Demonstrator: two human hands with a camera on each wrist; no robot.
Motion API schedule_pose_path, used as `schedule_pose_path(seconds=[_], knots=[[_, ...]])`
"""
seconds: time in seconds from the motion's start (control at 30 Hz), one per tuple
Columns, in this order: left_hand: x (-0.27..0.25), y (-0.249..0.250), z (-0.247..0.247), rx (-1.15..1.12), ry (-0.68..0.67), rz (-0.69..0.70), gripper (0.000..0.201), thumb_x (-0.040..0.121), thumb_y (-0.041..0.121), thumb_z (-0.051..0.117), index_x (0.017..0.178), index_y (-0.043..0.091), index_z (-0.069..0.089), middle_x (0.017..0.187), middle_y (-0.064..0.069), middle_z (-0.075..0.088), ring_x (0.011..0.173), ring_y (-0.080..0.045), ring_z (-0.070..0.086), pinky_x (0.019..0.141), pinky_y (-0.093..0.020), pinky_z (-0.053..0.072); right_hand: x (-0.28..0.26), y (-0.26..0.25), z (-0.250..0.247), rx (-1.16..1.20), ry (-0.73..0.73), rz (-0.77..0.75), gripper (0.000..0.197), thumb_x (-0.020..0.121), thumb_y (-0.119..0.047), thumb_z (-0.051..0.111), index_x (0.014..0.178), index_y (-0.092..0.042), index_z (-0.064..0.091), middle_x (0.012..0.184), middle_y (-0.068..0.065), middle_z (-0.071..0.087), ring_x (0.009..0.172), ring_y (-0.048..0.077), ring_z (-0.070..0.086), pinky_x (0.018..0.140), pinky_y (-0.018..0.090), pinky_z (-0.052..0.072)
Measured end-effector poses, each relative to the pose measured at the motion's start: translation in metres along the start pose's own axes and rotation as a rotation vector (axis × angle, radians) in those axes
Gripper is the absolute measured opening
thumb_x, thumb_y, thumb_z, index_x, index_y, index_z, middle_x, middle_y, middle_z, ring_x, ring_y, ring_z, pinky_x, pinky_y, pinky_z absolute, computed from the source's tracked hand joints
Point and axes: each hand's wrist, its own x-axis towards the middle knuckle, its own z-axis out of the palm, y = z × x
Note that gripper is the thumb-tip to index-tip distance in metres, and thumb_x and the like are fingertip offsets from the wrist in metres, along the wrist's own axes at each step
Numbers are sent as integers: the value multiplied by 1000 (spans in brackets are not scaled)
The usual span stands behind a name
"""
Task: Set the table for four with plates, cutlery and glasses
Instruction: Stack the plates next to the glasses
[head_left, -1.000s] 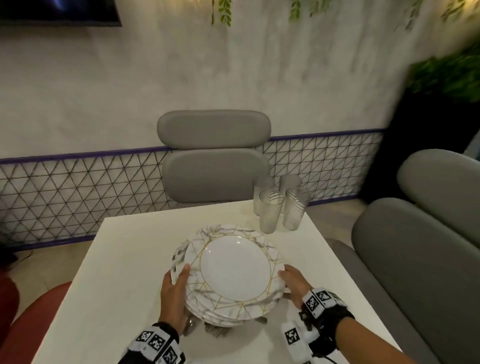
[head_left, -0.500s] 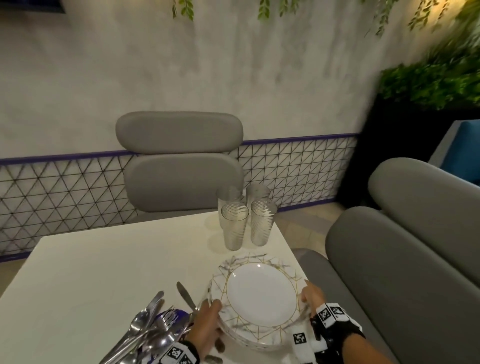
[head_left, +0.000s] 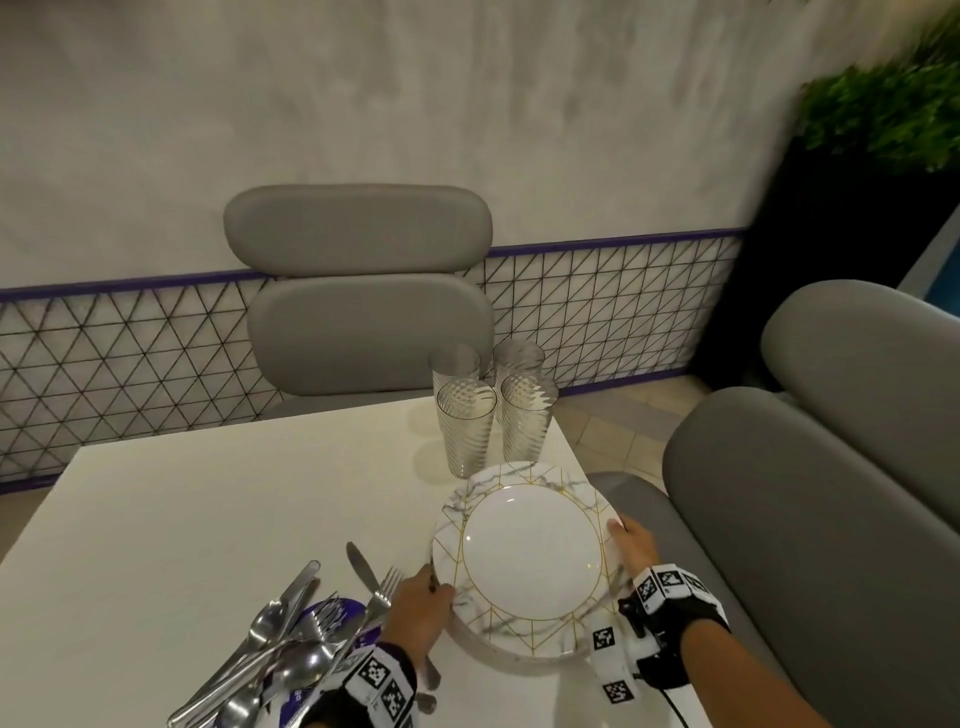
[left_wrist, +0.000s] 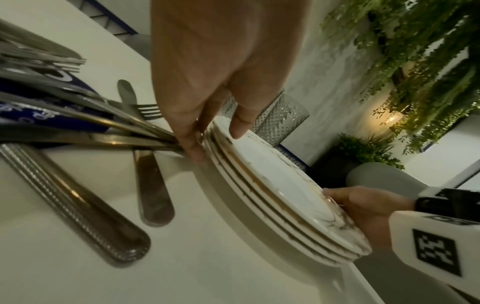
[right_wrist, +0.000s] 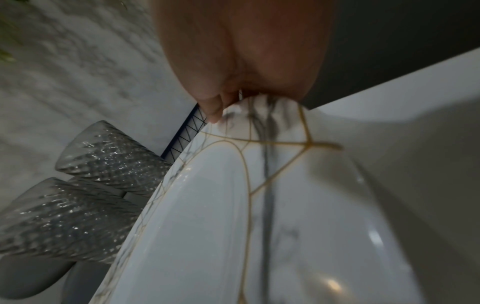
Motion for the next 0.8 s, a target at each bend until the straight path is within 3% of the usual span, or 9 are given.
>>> schedule_pose_path(seconds=[0.13,0.33,0.63,0.8], knots=[[-1,6,-1,74,38,59,24,89,4,43,67,12,46,63,0,49,56,-10,44,50,-16,32,8,6,4,-45,-1,28,36,96,-15,40,126,3,51,129,22,54,120,37,49,103,42,38],[3,6,2,135,31,76,11,89,7,41,81,8,49,72,-2,50,57,-7,42,45,-11,29,13,0,2,-87,17,55,36,97,-9,38,127,10,47,134,25,48,125,37,44,102,37,34],[-2,7,4,96,15,79,13,88,7,44,85,12,55,73,3,56,64,-6,50,53,-17,36,19,9,3,-62,50,46,33,96,-9,39,121,10,51,129,26,52,119,39,48,101,40,36],[-7,7,4,35,20,78,15,89,8,46,76,14,52,71,3,54,63,-6,51,53,-15,36,17,14,1,-16,111,29,31,94,-6,45,116,12,55,121,28,57,115,41,51,99,42,39]])
